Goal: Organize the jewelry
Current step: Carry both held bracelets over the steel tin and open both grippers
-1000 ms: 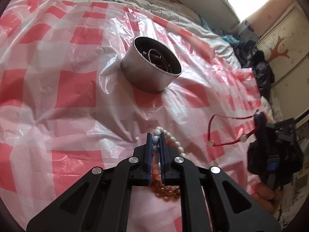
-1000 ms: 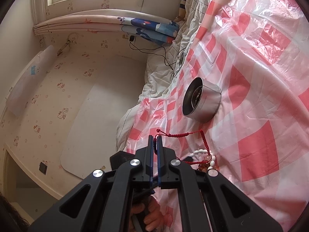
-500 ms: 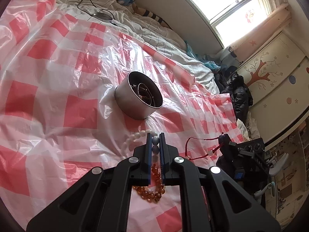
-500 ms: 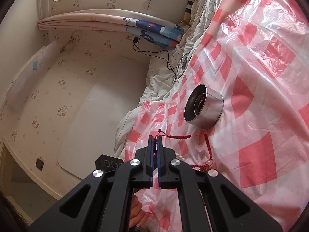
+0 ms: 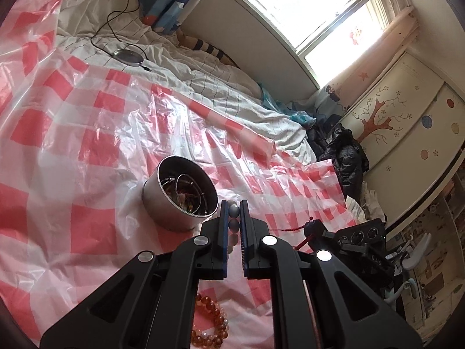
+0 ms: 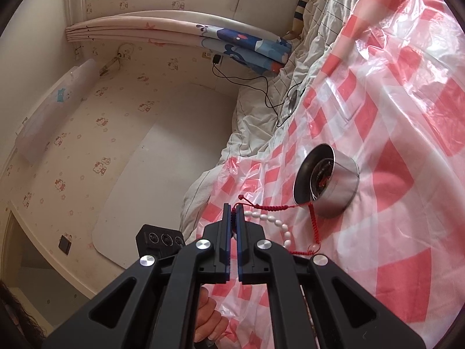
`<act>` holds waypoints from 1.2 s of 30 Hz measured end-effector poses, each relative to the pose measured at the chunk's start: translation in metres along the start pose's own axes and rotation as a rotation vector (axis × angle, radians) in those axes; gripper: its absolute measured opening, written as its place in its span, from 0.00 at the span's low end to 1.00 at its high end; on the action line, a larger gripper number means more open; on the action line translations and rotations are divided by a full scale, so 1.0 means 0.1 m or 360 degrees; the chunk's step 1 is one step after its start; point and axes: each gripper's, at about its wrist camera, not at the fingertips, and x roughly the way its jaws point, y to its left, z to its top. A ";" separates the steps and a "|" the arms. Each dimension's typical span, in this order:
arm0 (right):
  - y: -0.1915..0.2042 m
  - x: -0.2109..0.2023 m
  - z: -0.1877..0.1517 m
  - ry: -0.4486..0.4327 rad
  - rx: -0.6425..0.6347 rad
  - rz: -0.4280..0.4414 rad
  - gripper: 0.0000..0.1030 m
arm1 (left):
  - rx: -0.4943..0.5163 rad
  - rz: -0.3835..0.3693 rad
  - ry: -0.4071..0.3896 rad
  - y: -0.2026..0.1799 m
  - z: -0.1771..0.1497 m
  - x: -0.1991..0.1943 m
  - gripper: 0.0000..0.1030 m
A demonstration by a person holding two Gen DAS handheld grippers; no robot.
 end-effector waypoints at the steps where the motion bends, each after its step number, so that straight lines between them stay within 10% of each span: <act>1: 0.00 0.01 0.02 -0.0004 -0.0002 0.0003 0.04 | 0.0004 -0.0006 -0.0003 -0.02 0.03 0.04 0.06; 24: -0.20 0.02 0.35 -0.0066 0.0075 0.0051 0.04 | -0.0063 -0.0072 0.0052 -0.07 0.32 0.96 0.06; 36: -0.24 0.03 0.40 -0.0070 0.0079 0.0054 0.04 | -0.0018 0.0512 0.0167 0.35 0.28 1.13 0.06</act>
